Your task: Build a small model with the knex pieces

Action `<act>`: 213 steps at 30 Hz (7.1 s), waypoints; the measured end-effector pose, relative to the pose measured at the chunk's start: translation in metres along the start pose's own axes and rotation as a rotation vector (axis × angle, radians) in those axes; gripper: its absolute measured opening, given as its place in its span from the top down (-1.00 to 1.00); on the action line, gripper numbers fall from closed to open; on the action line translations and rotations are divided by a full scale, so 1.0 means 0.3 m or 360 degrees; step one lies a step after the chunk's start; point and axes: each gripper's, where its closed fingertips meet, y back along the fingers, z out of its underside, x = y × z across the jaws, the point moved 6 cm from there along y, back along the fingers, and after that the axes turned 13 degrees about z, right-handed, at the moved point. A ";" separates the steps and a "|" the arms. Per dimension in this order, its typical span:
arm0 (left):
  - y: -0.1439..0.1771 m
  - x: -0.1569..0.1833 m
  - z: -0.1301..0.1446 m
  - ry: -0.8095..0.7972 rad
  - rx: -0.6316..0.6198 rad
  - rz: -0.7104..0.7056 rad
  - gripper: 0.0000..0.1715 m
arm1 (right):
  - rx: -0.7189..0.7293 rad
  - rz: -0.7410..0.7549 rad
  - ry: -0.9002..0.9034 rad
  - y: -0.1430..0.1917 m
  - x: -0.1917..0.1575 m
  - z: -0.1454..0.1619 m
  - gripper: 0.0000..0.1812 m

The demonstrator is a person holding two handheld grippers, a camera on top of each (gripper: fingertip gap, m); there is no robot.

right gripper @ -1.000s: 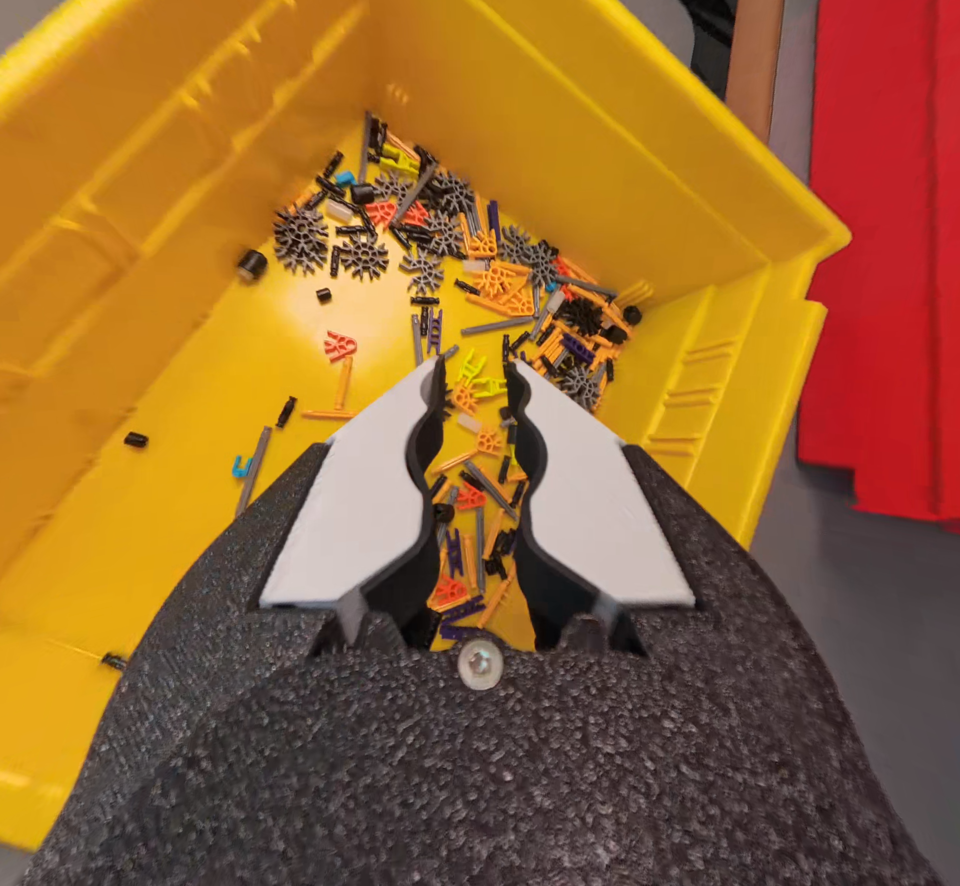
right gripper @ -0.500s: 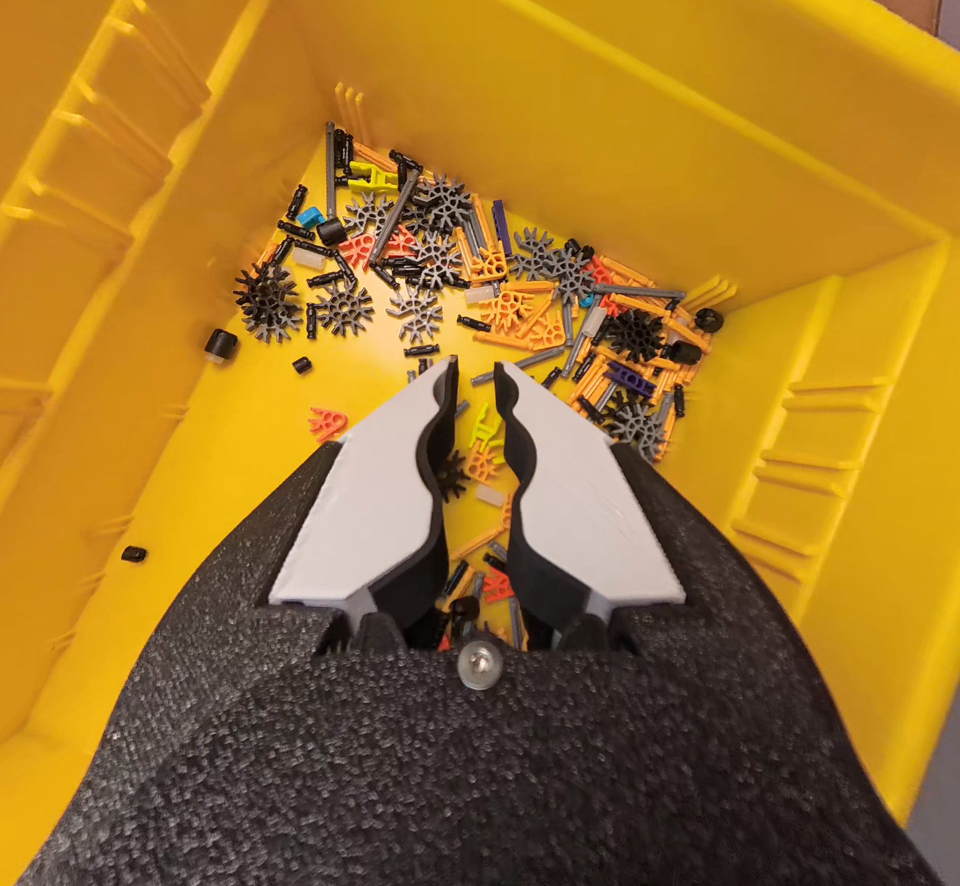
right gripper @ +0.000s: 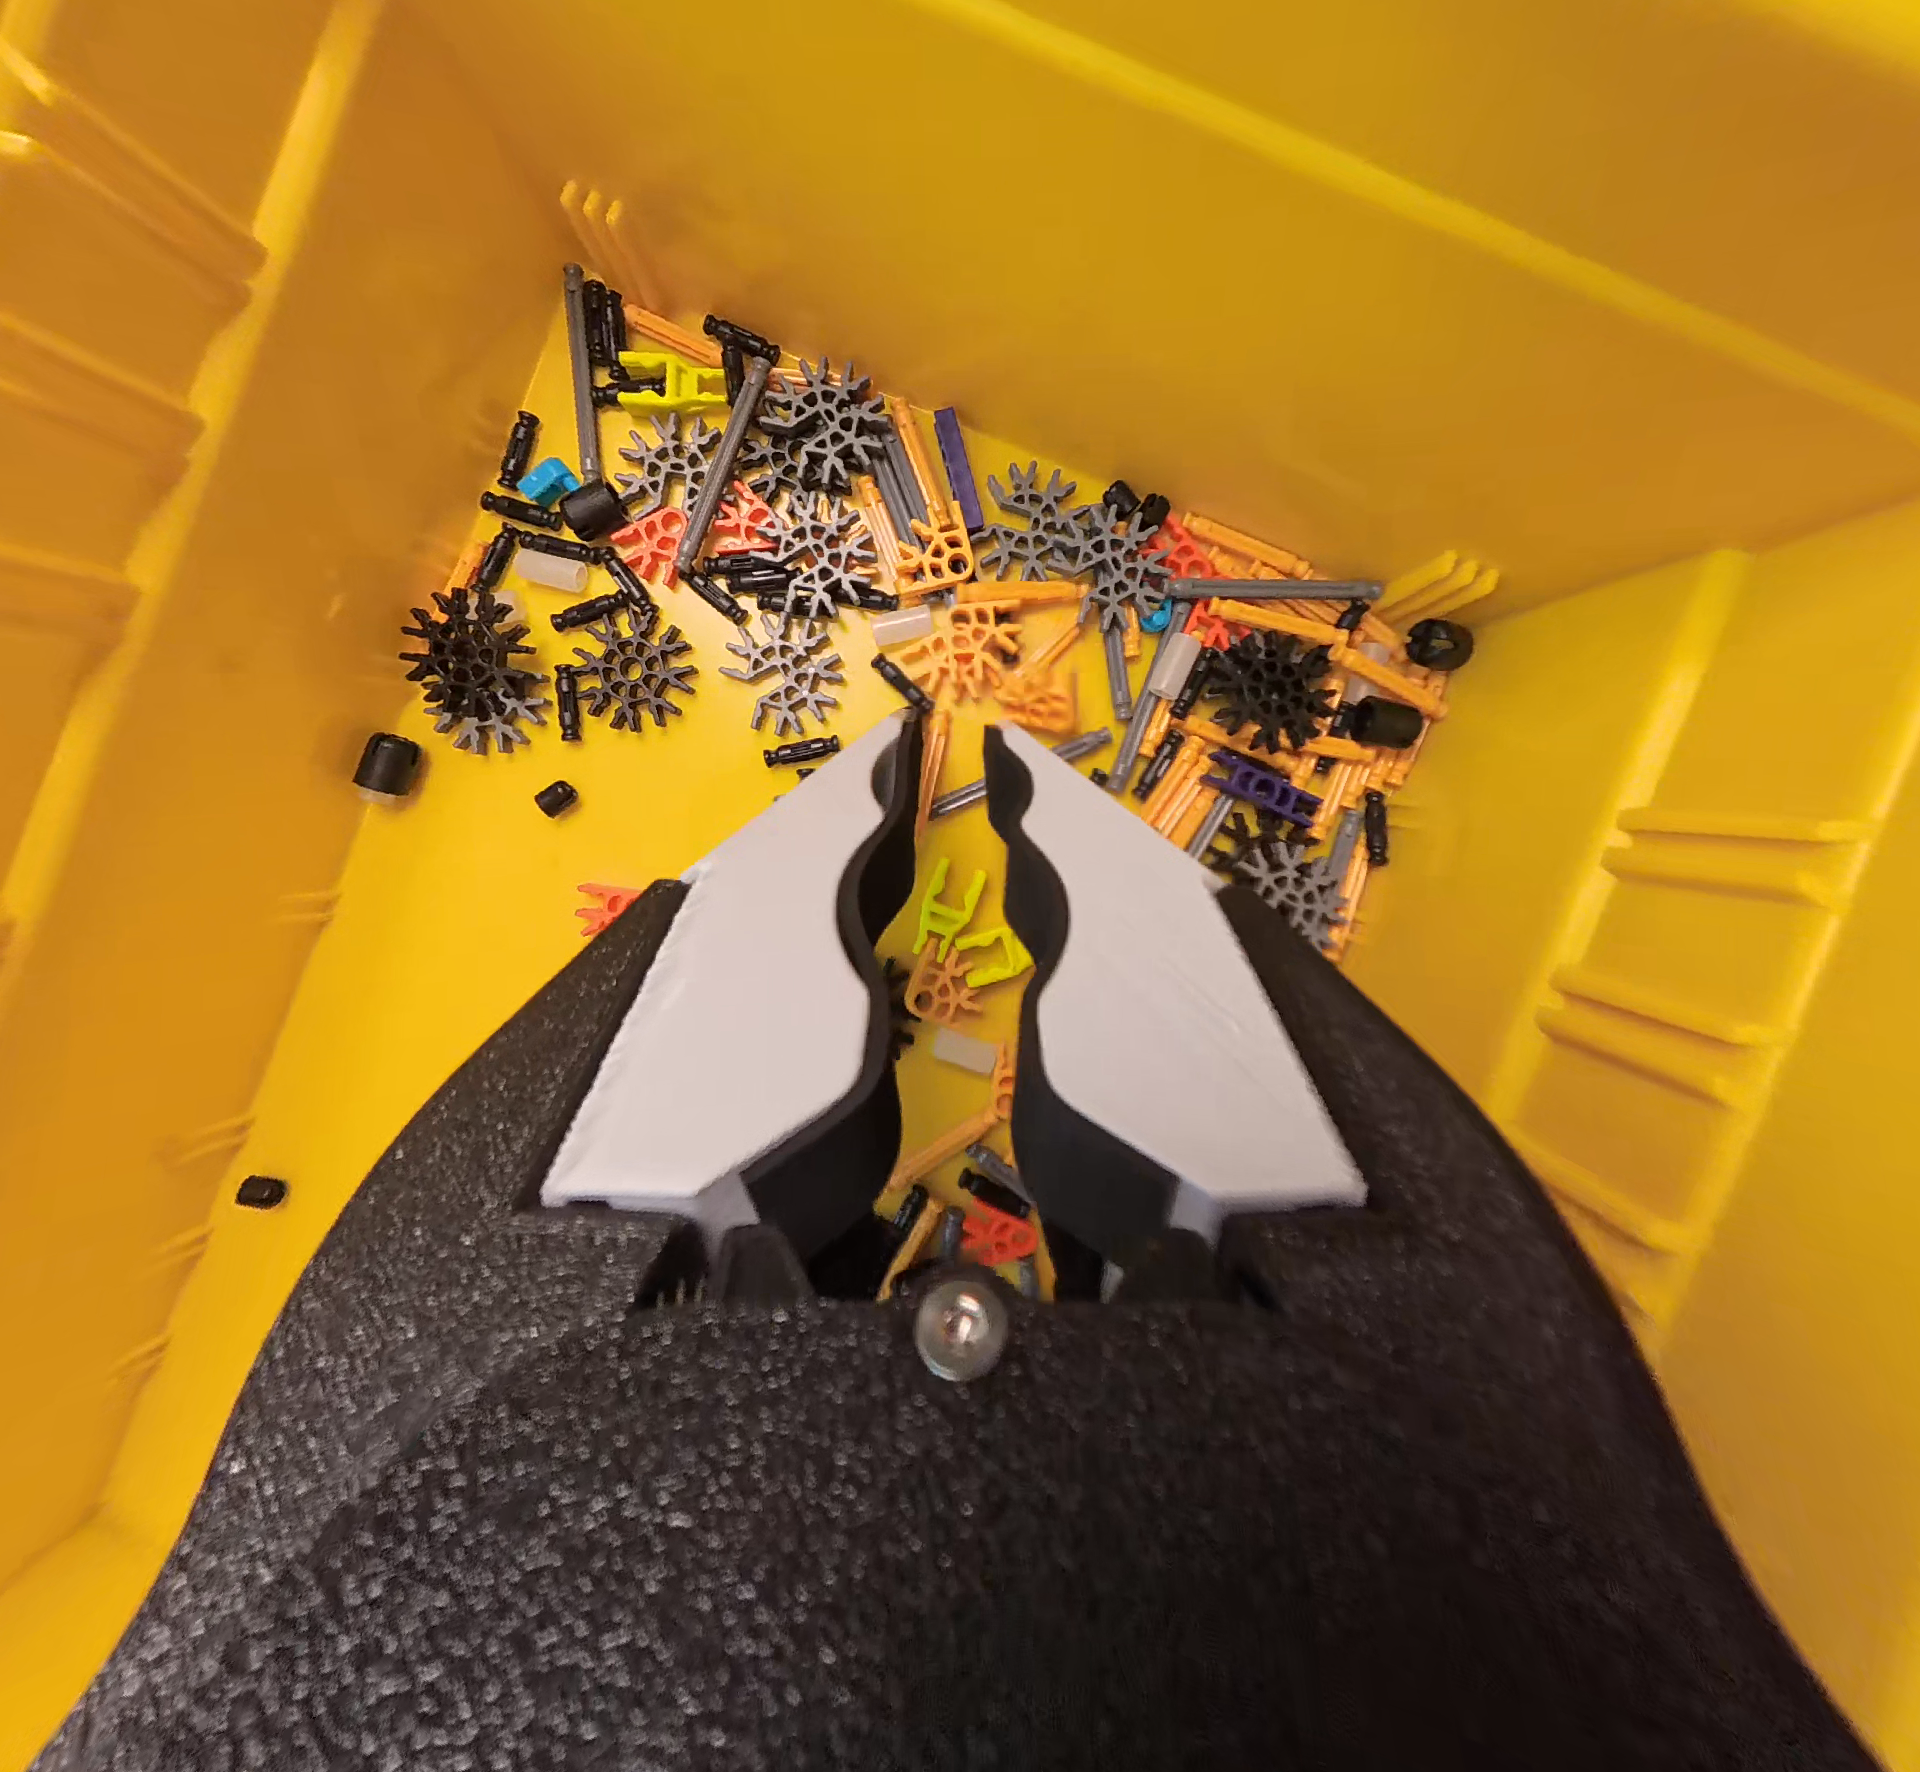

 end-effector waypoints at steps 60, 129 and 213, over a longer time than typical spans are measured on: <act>-0.002 0.015 0.001 0.0014 -0.0022 0.0016 0.57 | 0.0291 -0.0206 0.0321 0.215 -0.182 0.079 0.99; 0.021 -0.006 0.044 -0.0052 -0.0284 0.0141 0.28 | -0.0294 -0.0484 0.1279 0.136 -0.151 0.113 0.98; 0.009 -0.004 0.061 -0.0064 -0.0317 0.0136 0.29 | 0.0498 -0.0787 0.1123 0.640 -0.745 0.274 0.99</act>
